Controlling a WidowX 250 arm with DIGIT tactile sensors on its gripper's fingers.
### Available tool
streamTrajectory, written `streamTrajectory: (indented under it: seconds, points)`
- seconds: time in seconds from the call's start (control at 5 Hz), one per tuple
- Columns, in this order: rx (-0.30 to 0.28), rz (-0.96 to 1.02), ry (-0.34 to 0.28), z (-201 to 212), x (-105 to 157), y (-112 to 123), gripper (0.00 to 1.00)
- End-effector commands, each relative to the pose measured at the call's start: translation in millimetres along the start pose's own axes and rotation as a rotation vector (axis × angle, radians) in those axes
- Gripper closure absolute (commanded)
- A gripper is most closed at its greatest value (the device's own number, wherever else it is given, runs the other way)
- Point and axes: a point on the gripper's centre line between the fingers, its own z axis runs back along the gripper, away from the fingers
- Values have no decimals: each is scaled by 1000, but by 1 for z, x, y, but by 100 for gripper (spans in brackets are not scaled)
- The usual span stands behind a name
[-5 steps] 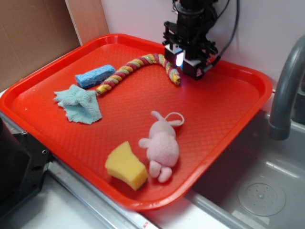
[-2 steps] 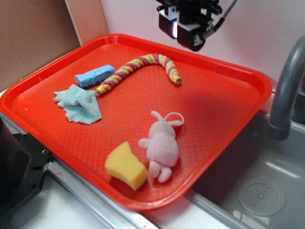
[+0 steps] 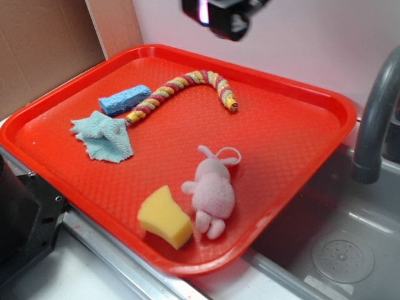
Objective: Grab the blue ball.
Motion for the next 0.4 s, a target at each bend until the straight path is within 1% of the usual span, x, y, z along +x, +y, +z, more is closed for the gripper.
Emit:
streamTrajectory:
  seconds: [0.0,0.2]
  points:
    - [6,377,-40,14,-27,29,100]
    - [18,421,-36,11,-27,46,100]
